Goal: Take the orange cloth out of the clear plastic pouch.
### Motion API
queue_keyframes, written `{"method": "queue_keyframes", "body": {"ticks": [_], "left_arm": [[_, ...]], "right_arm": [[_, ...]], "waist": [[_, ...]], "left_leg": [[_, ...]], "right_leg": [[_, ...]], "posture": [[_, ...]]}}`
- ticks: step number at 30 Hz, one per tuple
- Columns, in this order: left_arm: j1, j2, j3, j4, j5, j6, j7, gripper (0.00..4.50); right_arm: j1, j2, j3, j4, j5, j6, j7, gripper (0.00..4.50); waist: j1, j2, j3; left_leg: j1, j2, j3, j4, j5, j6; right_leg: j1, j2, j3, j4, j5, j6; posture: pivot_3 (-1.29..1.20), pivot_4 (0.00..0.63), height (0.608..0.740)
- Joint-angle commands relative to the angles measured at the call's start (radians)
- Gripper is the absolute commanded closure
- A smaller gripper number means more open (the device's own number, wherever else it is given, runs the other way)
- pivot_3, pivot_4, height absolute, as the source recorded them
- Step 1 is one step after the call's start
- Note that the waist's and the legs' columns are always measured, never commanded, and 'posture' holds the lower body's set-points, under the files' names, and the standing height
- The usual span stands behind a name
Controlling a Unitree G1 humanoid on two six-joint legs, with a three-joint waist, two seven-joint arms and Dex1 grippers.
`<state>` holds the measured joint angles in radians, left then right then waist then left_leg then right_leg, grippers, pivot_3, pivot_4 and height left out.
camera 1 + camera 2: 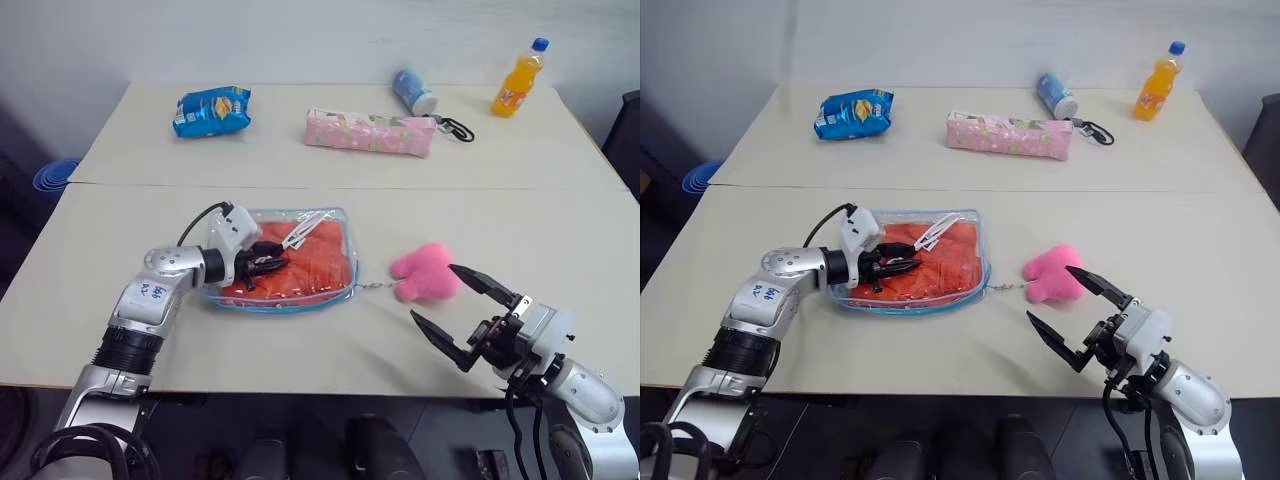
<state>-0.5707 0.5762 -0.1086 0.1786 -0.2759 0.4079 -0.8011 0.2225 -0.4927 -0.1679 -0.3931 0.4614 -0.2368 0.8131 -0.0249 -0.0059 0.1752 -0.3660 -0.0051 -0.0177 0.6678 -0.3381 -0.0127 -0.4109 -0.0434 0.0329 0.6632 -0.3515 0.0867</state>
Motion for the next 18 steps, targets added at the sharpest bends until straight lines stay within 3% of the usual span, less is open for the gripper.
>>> {"method": "queue_keyframes", "body": {"ticks": [1, 3, 4, 7, 11, 18], "left_arm": [[0.015, -0.003, 0.09, 0.037, -0.011, -0.068, 0.019, 3.66], [0.027, -0.024, 0.153, 0.07, -0.034, -0.11, 0.042, 4.3], [0.032, -0.047, 0.223, 0.091, -0.072, -0.136, 0.073, 4.39], [0.048, -0.078, 0.435, 0.122, -0.175, -0.157, 0.188, 4.39], [0.16, 0.005, 0.659, 0.119, -0.178, -0.116, 0.375, 4.39], [0.333, 0.094, 0.73, 0.076, -0.145, -0.04, 0.459, 4.39]], "right_arm": [[-0.004, -0.005, -0.011, -0.034, 0.011, -0.009, 0.002, 0.0], [-0.016, -0.002, -0.005, -0.025, 0.017, -0.011, 0.009, 0.0], [-0.028, -0.001, 0.003, -0.019, 0.019, -0.011, 0.016, 0.0], [-0.066, 0.004, 0.031, -0.014, 0.025, -0.003, 0.03, 0.0], [-0.126, -0.016, 0.092, -0.032, 0.02, 0.02, 0.071, 0.0], [-0.19, -0.041, 0.15, -0.041, 0.026, 0.087, 0.106, 0.0]], "waist": [[-0.001, 0.0, 0.0], [-0.002, 0.0, 0.0], [-0.002, 0.0, 0.0], [-0.002, -0.001, 0.001], [-0.01, -0.002, 0.0], [0.027, -0.006, -0.002]], "left_leg": [[0.0, 0.0, 0.0, 0.0, 0.0, 0.0], [0.0, 0.0, 0.0, 0.0, 0.0, 0.0], [0.0, 0.0, 0.0, 0.0, 0.0, 0.0], [-0.001, 0.0, 0.0, 0.001, 0.0, 0.0], [0.0, 0.001, 0.0, -0.001, 0.0, 0.0], [0.0, -0.001, -0.001, 0.0, -0.001, 0.001]], "right_leg": [[0.0, 0.0, 0.0, 0.0, 0.0, 0.0], [-0.001, 0.0, 0.0, 0.0, 0.0, 0.0], [-0.001, 0.0, 0.0, 0.0, 0.0, 0.0], [-0.001, 0.0, -0.001, 0.0, 0.0, 0.0], [-0.002, 0.0, 0.0, 0.001, 0.0, 0.0], [0.0, -0.003, -0.002, -0.002, 0.0, 0.001]], "posture": [[0.0, 0.15, 0.74], [0.0, 0.15, 0.74], [0.0, 0.15, 0.74], [0.0, 0.15, 0.74], [0.0, 0.15, 0.74], [0.0, 0.15, 0.74]]}}
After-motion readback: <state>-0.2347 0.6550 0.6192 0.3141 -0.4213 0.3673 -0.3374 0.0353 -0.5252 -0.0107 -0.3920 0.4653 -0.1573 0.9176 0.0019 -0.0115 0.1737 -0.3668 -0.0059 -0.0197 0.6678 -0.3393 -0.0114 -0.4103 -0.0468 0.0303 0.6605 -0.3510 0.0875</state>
